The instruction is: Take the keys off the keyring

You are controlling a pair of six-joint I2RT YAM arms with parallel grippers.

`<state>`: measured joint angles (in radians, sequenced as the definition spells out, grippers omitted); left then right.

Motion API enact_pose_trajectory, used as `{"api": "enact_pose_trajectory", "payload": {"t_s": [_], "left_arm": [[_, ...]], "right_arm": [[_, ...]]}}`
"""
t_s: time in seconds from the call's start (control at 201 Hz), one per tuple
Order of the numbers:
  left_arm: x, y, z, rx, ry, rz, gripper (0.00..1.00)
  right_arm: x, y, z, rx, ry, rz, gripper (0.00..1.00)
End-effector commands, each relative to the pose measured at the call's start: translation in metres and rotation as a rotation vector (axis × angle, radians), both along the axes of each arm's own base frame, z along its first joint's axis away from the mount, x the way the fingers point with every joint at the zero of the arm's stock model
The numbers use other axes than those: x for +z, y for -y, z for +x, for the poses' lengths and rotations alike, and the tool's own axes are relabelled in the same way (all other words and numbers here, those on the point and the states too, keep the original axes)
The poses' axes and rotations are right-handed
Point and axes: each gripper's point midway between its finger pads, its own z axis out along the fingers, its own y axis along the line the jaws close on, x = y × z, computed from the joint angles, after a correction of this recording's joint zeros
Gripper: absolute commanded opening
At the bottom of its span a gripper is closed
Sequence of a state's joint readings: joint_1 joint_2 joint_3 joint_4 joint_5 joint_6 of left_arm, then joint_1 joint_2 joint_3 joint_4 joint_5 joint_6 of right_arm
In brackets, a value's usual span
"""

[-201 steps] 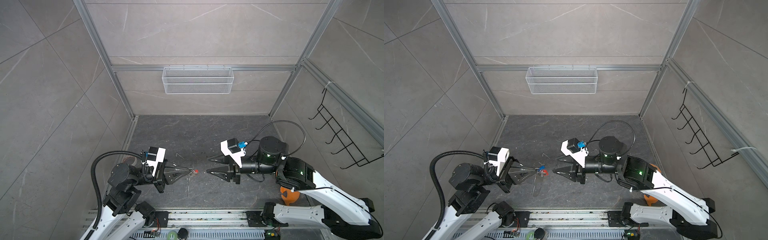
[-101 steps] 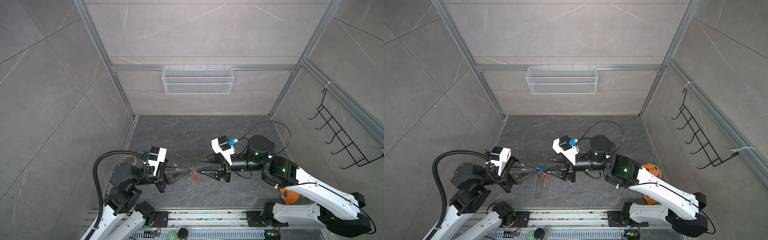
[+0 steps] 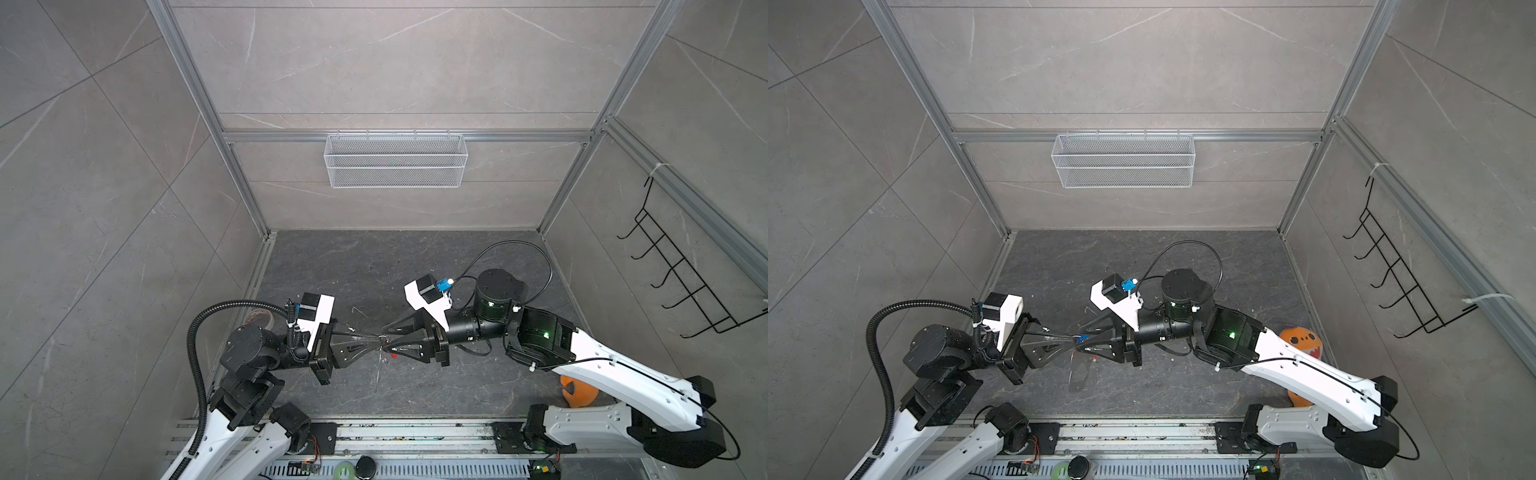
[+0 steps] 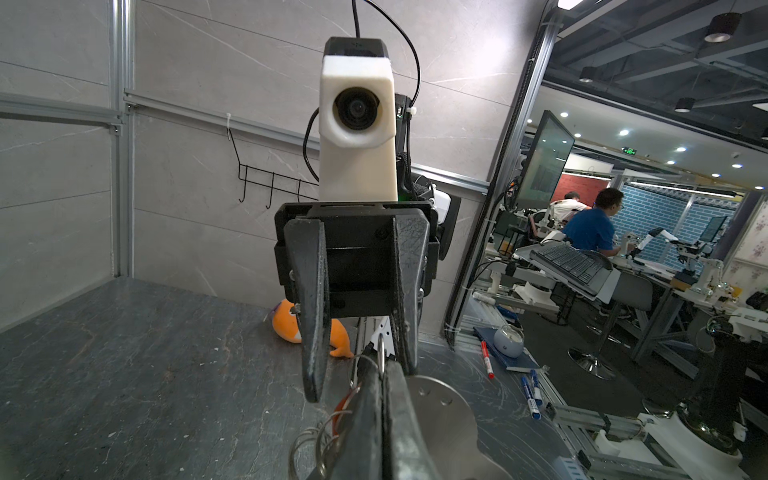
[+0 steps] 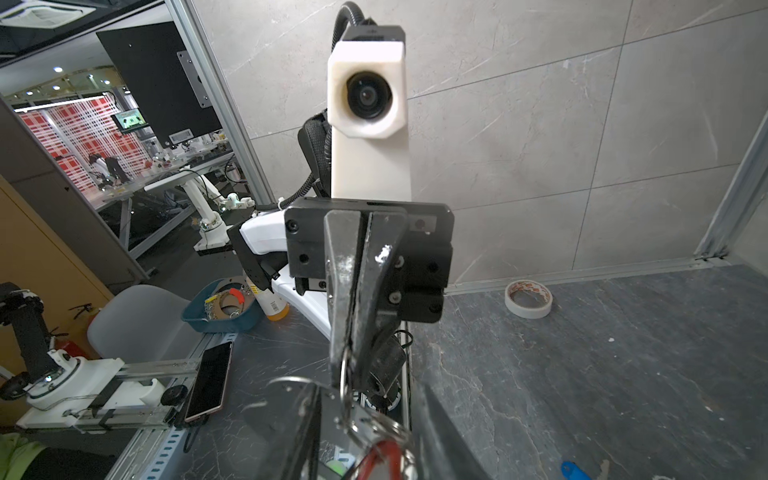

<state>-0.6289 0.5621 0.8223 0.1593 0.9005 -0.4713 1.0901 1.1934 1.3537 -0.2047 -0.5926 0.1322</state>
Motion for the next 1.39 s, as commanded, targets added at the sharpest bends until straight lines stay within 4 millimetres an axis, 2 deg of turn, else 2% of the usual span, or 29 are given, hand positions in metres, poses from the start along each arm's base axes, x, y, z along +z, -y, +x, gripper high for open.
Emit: {"api": "enact_pose_trajectory", "payload": {"t_s": [0.0, 0.269, 0.483, 0.578, 0.687, 0.797, 0.937, 1.056, 1.39], "left_arm": [[0.011, -0.002, -0.007, -0.013, 0.073, -0.036, 0.0], [0.011, -0.003, -0.005, 0.005, 0.072, -0.041, 0.0], [0.011, -0.001, -0.001, 0.007, 0.048, -0.036, 0.0], [0.009, -0.001, 0.002, 0.025, 0.022, -0.006, 0.0], [0.003, -0.003, 0.006, 0.066, -0.011, 0.048, 0.23], [-0.007, -0.001, 0.01, 0.079, -0.059, 0.127, 0.32], [-0.021, 0.007, 0.016, 0.053, -0.134, 0.245, 0.33], [-0.03, 0.014, 0.017, 0.0, -0.182, 0.32, 0.28], [-0.027, 0.018, 0.003, -0.137, -0.205, 0.347, 0.26]], "right_arm": [[0.005, 0.001, -0.004, 0.013, -0.006, 0.02, 0.31], [-0.001, 0.002, -0.002, 0.002, -0.011, 0.004, 0.23], [-0.006, 0.002, 0.001, -0.017, -0.018, -0.009, 0.0], [-0.013, 0.005, 0.007, -0.063, -0.03, -0.047, 0.0], [-0.028, 0.011, 0.015, -0.097, -0.07, -0.135, 0.0], [-0.045, 0.019, 0.015, -0.102, -0.107, -0.256, 0.0], [-0.057, 0.027, 0.014, -0.101, -0.124, -0.385, 0.0], [-0.06, 0.031, 0.012, -0.092, -0.13, -0.45, 0.0], [-0.057, 0.033, 0.011, -0.051, -0.134, -0.501, 0.0]]}}
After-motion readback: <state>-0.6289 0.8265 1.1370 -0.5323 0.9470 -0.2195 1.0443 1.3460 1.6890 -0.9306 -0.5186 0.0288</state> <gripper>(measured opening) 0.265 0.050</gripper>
